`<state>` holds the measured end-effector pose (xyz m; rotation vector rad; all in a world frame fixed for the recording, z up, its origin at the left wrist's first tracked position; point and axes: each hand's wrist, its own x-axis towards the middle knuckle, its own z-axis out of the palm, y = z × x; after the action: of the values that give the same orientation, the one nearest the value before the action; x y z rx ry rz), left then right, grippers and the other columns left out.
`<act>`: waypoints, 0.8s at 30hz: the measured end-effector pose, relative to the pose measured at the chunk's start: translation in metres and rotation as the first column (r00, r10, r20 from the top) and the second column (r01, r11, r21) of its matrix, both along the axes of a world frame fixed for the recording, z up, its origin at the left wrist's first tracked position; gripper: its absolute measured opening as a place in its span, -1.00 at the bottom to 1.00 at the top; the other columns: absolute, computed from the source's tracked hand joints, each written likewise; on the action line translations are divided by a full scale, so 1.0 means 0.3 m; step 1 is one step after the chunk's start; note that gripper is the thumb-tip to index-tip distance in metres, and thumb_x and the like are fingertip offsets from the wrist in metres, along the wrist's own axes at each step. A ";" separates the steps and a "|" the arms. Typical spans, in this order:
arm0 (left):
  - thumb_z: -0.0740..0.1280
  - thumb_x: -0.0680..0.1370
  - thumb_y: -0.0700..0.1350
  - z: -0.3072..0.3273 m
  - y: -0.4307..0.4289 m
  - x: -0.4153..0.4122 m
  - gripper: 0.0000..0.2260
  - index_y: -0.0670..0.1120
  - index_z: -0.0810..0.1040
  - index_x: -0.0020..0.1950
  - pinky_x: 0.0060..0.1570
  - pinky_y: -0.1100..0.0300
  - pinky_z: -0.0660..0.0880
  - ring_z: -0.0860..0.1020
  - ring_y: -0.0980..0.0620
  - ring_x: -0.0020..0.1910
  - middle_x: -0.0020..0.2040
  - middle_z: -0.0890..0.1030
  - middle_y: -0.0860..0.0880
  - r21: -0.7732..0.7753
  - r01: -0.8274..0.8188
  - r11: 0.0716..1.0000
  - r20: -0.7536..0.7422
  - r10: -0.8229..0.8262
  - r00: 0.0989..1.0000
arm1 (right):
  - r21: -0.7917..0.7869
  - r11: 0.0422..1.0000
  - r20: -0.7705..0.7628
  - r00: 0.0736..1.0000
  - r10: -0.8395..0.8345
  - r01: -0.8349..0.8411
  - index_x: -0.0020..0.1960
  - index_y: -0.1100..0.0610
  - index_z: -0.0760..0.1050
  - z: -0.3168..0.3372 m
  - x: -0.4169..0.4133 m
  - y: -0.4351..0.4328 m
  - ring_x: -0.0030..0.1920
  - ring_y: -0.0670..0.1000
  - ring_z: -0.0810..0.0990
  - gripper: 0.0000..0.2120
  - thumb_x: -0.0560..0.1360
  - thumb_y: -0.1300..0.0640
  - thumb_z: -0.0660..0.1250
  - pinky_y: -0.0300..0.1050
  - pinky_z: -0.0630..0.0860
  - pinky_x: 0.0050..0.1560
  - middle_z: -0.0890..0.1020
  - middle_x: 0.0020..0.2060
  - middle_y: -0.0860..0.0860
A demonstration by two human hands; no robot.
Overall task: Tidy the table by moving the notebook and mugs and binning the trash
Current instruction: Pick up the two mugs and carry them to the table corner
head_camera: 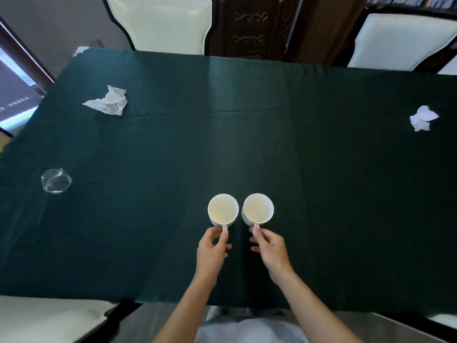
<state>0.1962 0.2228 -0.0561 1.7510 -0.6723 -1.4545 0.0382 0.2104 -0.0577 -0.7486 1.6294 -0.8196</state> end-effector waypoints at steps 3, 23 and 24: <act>0.32 0.65 0.10 -0.002 0.006 -0.028 -0.80 0.02 0.67 0.08 -0.09 0.08 0.64 0.72 -0.02 -0.05 -0.02 0.73 0.02 -0.023 -0.005 1.000 0.014 0.005 1.000 | 0.003 1.000 0.052 0.999 -0.012 0.011 0.01 0.07 0.71 0.000 0.006 0.000 0.09 0.03 0.69 -0.84 0.63 0.08 0.35 -0.01 0.68 0.07 0.74 -0.02 0.00; 0.33 0.65 0.00 0.494 0.227 0.185 -0.67 -0.19 0.69 -0.17 -0.15 0.10 0.66 0.74 -0.04 -0.23 -0.28 0.72 -0.05 -0.405 -0.232 0.884 0.174 0.324 0.930 | -0.326 0.927 0.078 0.972 0.221 -0.184 -0.21 0.13 0.72 0.448 0.126 0.108 -0.18 -0.07 0.71 -0.65 0.59 -0.08 0.38 0.08 0.68 0.13 0.74 -0.24 -0.03; 0.33 0.66 -0.01 0.541 0.249 0.213 -0.67 -0.19 0.69 -0.18 -0.16 0.10 0.66 0.73 -0.03 -0.24 -0.28 0.72 -0.04 -0.437 -0.242 0.867 0.183 0.348 0.919 | -0.347 0.918 0.112 0.963 0.246 -0.194 -0.20 0.17 0.72 0.488 0.160 0.119 -0.20 -0.09 0.69 -0.63 0.59 -0.08 0.37 0.08 0.67 0.14 0.73 -0.24 -0.02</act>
<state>0.2602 0.2975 0.1062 1.6323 -0.7375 -0.8125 0.0860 0.2462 0.0888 -1.0606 1.2543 -0.9752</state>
